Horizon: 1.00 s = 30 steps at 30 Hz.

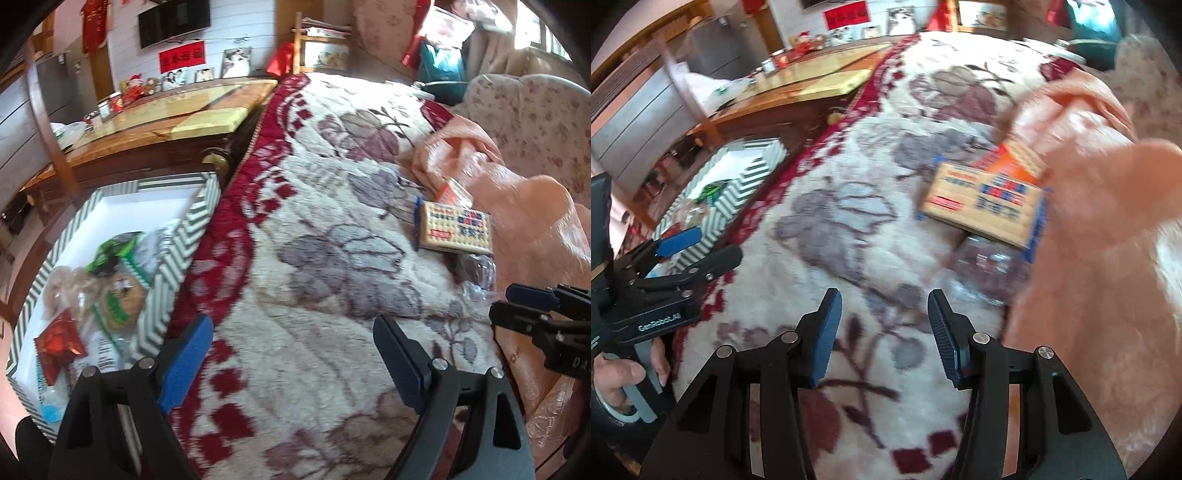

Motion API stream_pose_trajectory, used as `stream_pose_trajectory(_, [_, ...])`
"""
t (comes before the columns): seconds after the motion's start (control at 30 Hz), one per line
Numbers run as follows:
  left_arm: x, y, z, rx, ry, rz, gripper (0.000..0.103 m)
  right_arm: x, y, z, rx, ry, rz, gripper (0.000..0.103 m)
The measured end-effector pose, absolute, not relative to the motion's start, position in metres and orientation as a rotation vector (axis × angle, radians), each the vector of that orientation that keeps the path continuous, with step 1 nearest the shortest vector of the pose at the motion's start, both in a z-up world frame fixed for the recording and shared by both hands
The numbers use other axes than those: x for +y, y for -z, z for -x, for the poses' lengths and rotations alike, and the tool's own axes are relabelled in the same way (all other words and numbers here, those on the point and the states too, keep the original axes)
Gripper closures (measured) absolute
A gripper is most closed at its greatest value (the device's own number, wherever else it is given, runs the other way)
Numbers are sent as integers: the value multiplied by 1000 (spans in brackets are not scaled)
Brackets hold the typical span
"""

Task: Organize snacks
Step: 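Move both grippers back toward the remaining snacks on the bed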

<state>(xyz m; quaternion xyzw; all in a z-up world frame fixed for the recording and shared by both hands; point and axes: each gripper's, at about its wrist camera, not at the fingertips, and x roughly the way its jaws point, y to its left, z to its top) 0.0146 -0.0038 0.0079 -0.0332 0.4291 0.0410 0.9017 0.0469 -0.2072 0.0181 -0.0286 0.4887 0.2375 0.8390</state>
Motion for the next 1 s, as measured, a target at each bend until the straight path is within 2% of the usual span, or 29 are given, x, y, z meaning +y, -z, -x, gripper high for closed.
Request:
stream_pose_trajectory(0.47, [-56, 1, -44, 938, 33, 19, 13, -253, -7, -53, 1081, -415, -21, 55])
stream_pose_trajectory(0.53, [-62, 1, -48, 941, 45, 19, 13, -257, -3, -56, 1090, -399, -38, 46])
stream_pose_trajectory(1.0, [-68, 1, -83, 976, 128, 57, 13, -251, 11, -91, 1110, -348, -95, 46])
